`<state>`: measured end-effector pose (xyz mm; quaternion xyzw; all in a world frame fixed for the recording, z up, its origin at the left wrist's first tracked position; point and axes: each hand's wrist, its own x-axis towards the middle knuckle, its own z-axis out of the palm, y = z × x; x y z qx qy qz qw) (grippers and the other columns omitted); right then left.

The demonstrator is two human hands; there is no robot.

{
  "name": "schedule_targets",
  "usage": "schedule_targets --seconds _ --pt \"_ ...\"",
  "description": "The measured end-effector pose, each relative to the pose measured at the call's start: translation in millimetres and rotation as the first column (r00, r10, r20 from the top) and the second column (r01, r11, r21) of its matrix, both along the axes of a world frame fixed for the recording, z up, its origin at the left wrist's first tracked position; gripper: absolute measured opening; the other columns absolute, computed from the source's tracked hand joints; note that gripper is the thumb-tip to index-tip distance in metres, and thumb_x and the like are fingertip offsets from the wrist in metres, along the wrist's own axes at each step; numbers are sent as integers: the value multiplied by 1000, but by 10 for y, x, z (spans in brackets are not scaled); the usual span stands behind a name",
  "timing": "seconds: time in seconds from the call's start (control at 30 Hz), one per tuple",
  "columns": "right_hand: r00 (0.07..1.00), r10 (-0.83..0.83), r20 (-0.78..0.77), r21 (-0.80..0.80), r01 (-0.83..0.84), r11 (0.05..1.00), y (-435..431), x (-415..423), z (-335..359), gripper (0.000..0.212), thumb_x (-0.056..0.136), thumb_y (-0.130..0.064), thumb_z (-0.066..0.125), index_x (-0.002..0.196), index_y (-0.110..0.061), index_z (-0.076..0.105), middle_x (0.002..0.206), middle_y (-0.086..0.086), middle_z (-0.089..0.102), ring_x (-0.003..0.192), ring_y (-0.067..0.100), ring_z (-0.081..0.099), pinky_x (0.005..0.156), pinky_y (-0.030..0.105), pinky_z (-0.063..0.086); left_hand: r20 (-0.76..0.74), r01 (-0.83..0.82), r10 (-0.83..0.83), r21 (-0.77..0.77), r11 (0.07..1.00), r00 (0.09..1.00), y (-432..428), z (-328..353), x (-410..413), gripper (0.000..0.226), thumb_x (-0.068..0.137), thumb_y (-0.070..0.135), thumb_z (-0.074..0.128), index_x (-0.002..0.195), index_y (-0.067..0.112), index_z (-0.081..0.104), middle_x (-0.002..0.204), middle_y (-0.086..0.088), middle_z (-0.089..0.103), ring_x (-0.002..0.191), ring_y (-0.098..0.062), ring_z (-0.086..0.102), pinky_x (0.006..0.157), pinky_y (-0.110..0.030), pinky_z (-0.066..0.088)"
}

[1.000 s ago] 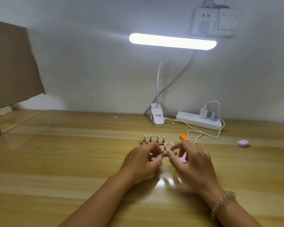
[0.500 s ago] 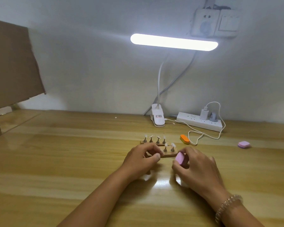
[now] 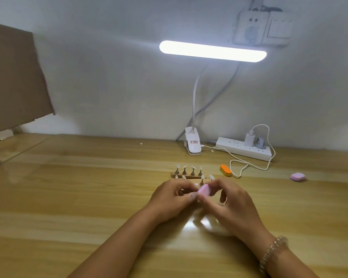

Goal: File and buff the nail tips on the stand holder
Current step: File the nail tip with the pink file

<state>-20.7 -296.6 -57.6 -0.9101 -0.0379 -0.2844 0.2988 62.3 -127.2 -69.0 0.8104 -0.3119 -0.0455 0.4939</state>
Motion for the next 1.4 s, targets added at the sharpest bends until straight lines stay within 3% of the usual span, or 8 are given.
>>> schedule_targets --seconds 0.3,0.67,0.83,0.93,1.03,1.17,1.27,1.4 --pt "999 -21 -40 96 25 995 -35 24 -9 24 77 -53 71 87 -32 64 84 -16 65 74 3 58 66 32 49 31 -11 10 42 999 999 0 30 -31 16 78 47 61 86 45 74 82 20 69 71 0 55 71 -29 44" --pt "997 56 -48 23 -55 998 32 -14 -5 33 71 -59 70 89 -32 62 82 -18 64 63 1 53 56 19 38 22 12 -13 25 1000 1000 5 37 -27 18 80 38 62 82 53 72 82 22 70 77 -2 62 73 -29 47" --pt "999 -17 -45 107 22 994 -32 14 3 26 76 -52 73 88 -32 63 82 -17 65 72 2 58 64 31 49 33 6 -8 42 999 999 14 20 -12 13 88 38 65 88 49 73 79 23 69 72 1 56 75 -32 48" --pt "994 94 -47 107 -88 990 16 -24 -3 28 74 -58 69 86 -33 63 81 -17 67 60 5 55 56 22 41 24 2 -3 50 999 1000 7 39 -32 20 83 43 58 93 43 75 89 21 73 87 -5 66 87 -38 54" --pt "999 24 -30 190 -18 982 -27 11 9 31 73 -61 66 87 -33 66 81 -18 68 61 5 55 60 26 43 18 -3 2 53 999 1000 -5 45 -38 28 85 45 54 101 35 75 98 15 75 101 -10 68 94 -46 52" --pt "993 112 -20 105 -110 988 38 -29 12 26 76 -55 67 91 -34 65 86 -20 67 58 8 53 55 23 41 33 -15 13 74 997 999 0 46 -36 30 86 39 48 103 33 72 98 13 74 100 -13 68 91 -48 52" --pt "1000 27 -15 125 -25 992 6 0 22 26 76 -49 73 95 -33 66 88 -19 67 63 1 55 59 22 41 52 -29 24 87 996 998 -7 55 -37 27 86 42 48 98 34 71 94 15 73 97 -13 67 90 -47 52" --pt "998 60 -4 -11 -60 998 67 -45 3 33 74 -58 66 99 -36 64 89 -23 62 65 -4 53 58 18 36 53 -33 29 77 996 998 -4 41 -45 29 87 38 47 103 33 71 96 14 73 97 -13 67 89 -47 52"
